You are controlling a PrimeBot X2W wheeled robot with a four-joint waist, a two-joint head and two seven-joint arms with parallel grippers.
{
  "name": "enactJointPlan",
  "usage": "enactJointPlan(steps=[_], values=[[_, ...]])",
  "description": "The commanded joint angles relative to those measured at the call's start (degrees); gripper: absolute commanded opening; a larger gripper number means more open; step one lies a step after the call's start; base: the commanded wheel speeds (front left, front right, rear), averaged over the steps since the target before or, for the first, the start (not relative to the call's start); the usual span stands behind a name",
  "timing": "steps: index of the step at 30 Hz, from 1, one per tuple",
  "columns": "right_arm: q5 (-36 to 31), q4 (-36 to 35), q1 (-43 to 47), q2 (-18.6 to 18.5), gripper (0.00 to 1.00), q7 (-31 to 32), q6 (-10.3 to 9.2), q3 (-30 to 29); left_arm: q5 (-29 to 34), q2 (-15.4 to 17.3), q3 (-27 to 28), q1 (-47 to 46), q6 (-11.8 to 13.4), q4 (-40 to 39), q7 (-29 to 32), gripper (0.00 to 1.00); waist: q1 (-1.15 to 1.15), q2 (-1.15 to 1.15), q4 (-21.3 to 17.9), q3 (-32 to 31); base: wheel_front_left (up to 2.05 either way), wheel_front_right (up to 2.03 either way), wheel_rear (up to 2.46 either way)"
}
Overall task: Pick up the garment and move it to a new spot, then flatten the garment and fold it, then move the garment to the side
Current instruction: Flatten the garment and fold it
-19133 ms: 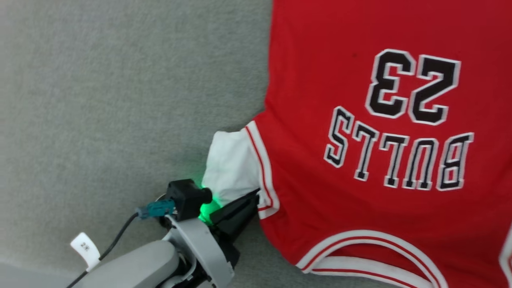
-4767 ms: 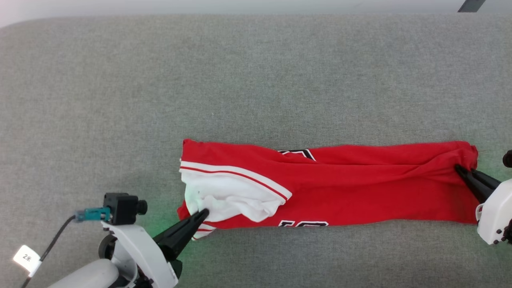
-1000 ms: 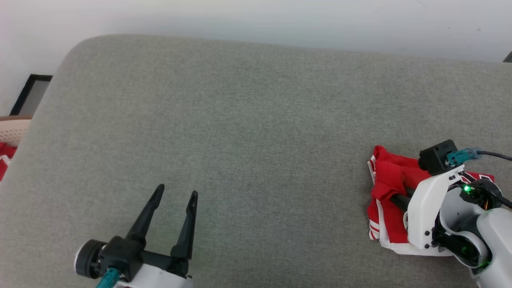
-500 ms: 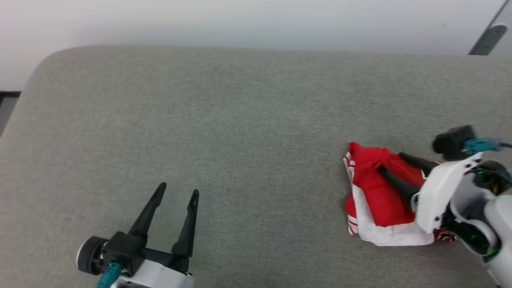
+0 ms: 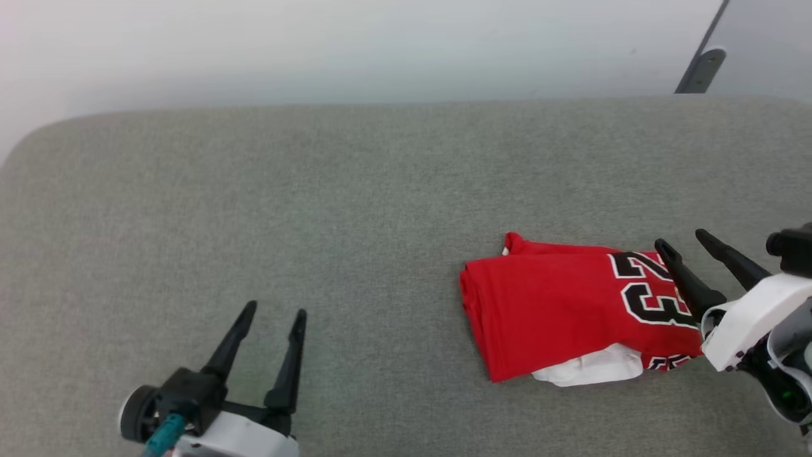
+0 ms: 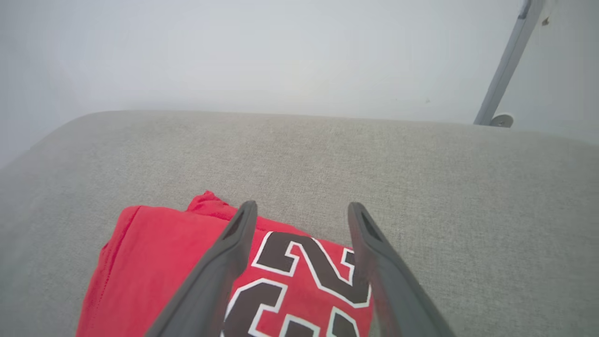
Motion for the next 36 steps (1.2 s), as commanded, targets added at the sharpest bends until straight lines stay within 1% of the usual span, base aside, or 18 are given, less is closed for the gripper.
enactJointPlan(steps=[1,4,6,9,11,17,19,22,24,27,32,36], values=[[-0.16,0.91,-0.25,0.29,1.0,-2.39,-0.09,0.77,-0.27,-0.06,0.74,0.59,-0.13,0.56,0.03,1.0,0.0,0.0,-1.29,-1.52,0.0,0.0,0.0],[-1.03,3.34,0.05,0.98,1.0,-8.27,-0.09,1.83,-0.51,-0.63,2.48,1.78,-0.13,1.16,0.03,1.0,0.0,0.0,-2.21,-3.05,0.0,0.0,0.0],[-1.92,4.96,0.79,1.45,1.0,-10.9,-0.09,1.79,-0.47,-0.95,3.5,2.74,-0.13,1.17,0.03,1.0,0.0,0.0,-2.68,-3.96,0.0,0.0,0.0],[-3.56,6.33,2.19,2.92,1.0,-12.74,-0.09,0.4,-0.45,-1.14,4.51,4.17,-0.13,0.92,0.03,1.0,0.0,0.0,-3.05,-4.99,0.0,0.0,0.0],[-5.49,6.54,3.4,3.83,1.0,-13.09,-0.09,-1.92,-0.8,-1.46,5.52,5.16,-0.13,0.58,0.03,1.0,0.0,0.0,-3.07,-5.66,0.0,0.0,0.0],[-14.99,0.35,11.01,8.81,1.0,-13.15,-0.09,-15.3,-1.37,-2.75,7.58,8.39,-0.13,-0.97,0.03,1.0,0.0,0.0,-2.29,-7.18,0.0,0.0,0.0],[-17.79,-2.08,13.76,10.5,1.0,-13.17,-0.09,-19.13,-1.18,-2.98,7.44,9.31,-0.13,-1.37,0.03,1.0,0.0,0.0,-1.72,-7.58,0.0,0.0,0.0],[-21.95,-5.27,17.73,12.77,1.0,-13.17,-0.09,-23.32,-0.92,-3.09,6.91,10.09,-0.13,-1.88,0.03,1.0,0.0,0.0,-0.72,-7.89,0.0,0.0,0.0],[-24.05,-7.33,19.68,13.93,1.0,-13.17,-0.08,-25.17,-0.95,-3.03,6.77,10.64,-0.13,-2.07,0.03,1.0,0.0,0.0,-0.27,-8.02,0.0,0.0,0.0],[-25.62,-9.39,22.19,15.29,1.0,-13.17,-0.09,-26.39,-0.72,-3.46,7.16,11.34,-0.13,-2.7,0.03,1.0,0.0,0.0,0.21,-8.13,0.0,0.0,0.0],[-27.08,-12.45,25.37,15.85,1.0,-13.18,-0.09,-27.46,-0.48,-3.82,7.5,13.08,-0.13,-3.47,0.03,1.0,0.0,0.0,1.01,-8.2,0.0,0.0,0.0],[-27.83,-15.16,28.36,15.91,1.0,-13.18,-0.09,-29.73,-0.06,-4.13,8.82,14.85,-0.13,-5.39,0.03,1.0,0.0,0.0,1.8,-8.17,0.0,0.0,0.0]])
